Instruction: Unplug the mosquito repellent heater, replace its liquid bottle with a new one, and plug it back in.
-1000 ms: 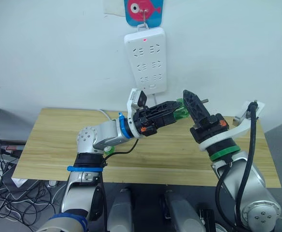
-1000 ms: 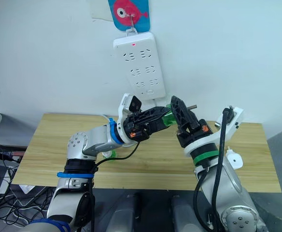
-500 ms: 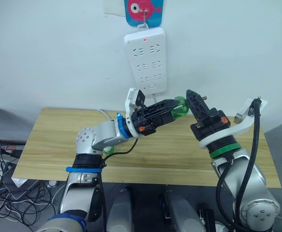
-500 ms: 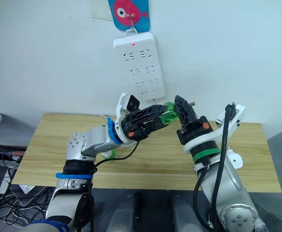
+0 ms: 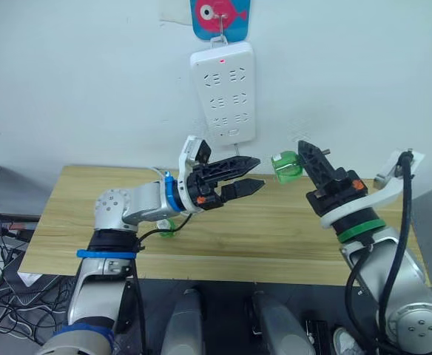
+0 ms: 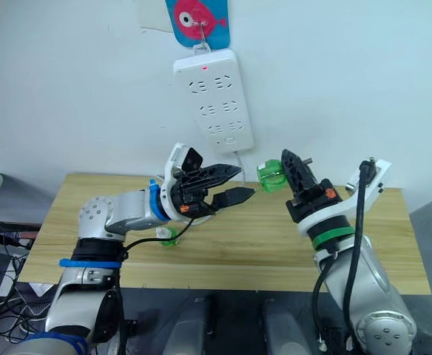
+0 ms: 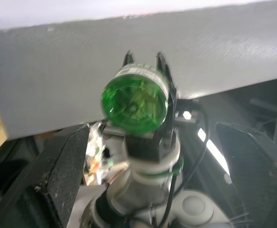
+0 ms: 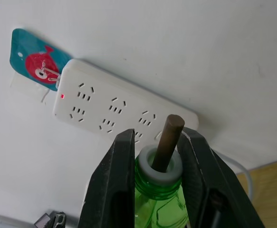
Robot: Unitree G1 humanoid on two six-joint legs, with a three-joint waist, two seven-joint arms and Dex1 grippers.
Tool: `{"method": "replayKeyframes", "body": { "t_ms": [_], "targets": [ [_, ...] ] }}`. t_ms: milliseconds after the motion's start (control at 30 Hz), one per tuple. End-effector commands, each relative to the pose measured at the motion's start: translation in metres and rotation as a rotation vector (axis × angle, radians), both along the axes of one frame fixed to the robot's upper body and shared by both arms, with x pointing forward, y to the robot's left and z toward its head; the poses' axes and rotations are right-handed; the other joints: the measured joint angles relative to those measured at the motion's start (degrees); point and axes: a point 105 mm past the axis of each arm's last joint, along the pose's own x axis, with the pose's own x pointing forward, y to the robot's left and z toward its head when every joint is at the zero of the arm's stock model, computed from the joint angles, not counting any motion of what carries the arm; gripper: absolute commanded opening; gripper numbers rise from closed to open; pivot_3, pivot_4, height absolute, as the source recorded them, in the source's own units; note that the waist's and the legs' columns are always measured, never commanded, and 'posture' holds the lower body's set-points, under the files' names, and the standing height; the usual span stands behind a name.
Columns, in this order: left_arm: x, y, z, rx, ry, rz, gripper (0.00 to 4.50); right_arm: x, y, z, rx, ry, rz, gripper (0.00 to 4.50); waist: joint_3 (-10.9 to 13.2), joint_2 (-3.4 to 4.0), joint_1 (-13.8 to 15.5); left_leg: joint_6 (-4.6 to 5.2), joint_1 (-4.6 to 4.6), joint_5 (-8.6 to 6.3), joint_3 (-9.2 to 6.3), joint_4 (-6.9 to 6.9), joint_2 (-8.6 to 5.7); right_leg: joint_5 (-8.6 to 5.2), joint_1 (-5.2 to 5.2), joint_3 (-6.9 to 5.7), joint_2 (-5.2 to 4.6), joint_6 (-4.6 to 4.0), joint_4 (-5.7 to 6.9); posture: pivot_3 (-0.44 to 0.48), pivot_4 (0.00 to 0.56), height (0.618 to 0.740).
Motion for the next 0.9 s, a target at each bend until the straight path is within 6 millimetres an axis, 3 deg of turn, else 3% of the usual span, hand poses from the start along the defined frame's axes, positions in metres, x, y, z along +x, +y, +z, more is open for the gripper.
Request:
{"method": "replayKeyframes", "body": {
  "t_ms": [33, 133, 233, 400, 567, 700, 800, 900],
  "targets": [
    [-0.015, -0.003, 0.003, 0.168, -0.338, -0.041, 4.48, 0.004, -0.016, -0.002, -0.133, -0.022, -0.035, 0.88, 0.0, 0.02, 0.2, 0.00, 0.01, 0.01, 0.02, -0.07, -0.01, 0.00, 0.00, 0.03, 0.00, 0.00, -0.02, 0.013, 0.342, 0.740],
    [-0.002, -0.001, -0.008, 0.244, -0.658, 0.013, 4.48, 0.012, -0.023, -0.023, -0.361, -0.004, -0.072, 0.88, 0.1, 0.10, 1.3, -0.10, 0.37, 0.24, 0.30, -0.80, -0.13, 0.01, 0.03, 0.29, -0.08, -0.01, -0.26, 0.030, 0.344, 0.740],
    [-0.002, 0.000, -0.017, 0.260, -0.995, -0.009, 4.48, 0.019, -0.030, -0.049, -0.582, 0.032, -0.101, 0.88, 0.1, 0.09, 1.9, -0.13, 0.37, 0.27, 0.27, -1.01, -0.02, 0.00, -0.05, 0.25, -0.05, -0.02, -0.31, 0.049, 0.348, 0.740],
    [0.000, 0.000, -0.029, 0.209, -1.357, 0.031, 4.48, 0.033, -0.038, -0.074, -0.814, -0.038, -0.165, 0.88, 0.2, 0.04, 2.4, -0.12, 0.13, 0.26, 0.33, -1.12, 0.00, 0.01, -0.36, 0.26, -0.05, -0.03, -0.36, 0.070, 0.355, 0.740],
    [0.006, -0.004, -0.040, 0.190, -1.391, 0.063, 4.48, 0.055, -0.044, -0.103, -0.876, -0.092, -0.286, 0.88, 0.6, -0.07, 2.8, -0.11, 0.13, 0.25, 0.28, -1.15, 0.00, 0.01, -0.40, 0.21, -0.03, -0.02, -0.29, 0.064, 0.375, 0.740],
    [0.007, -0.005, -0.043, 0.190, -1.370, 0.082, 4.48, 0.071, -0.060, -0.124, -0.849, -0.095, -0.415, 0.88, 1.2, -0.03, 2.7, -0.10, 0.12, 0.25, 0.32, -1.02, 0.01, 0.01, -0.38, 0.24, -0.03, -0.02, -0.24, 0.057, 0.393, 0.740],
    [0.007, -0.004, -0.044, 0.203, -1.357, 0.089, 4.48, 0.076, -0.073, -0.133, -0.831, -0.094, -0.495, 0.88, 1.8, 0.04, 2.7, -0.11, 0.14, 0.25, 0.31, -0.95, 0.01, 0.01, -0.36, 0.23, -0.04, -0.03, -0.15, 0.058, 0.400, 0.740],
    [0.008, 0.001, -0.044, 0.222, -1.342, 0.106, 4.48, 0.078, -0.072, -0.132, -0.821, -0.138, -0.518, 0.88, 2.2, 0.14, 2.7, -0.11, 0.15, 0.25, 0.31, -0.89, 0.02, 0.01, -0.37, 0.23, -0.04, -0.04, -0.05, 0.048, 0.406, 0.740]
  ]
}}
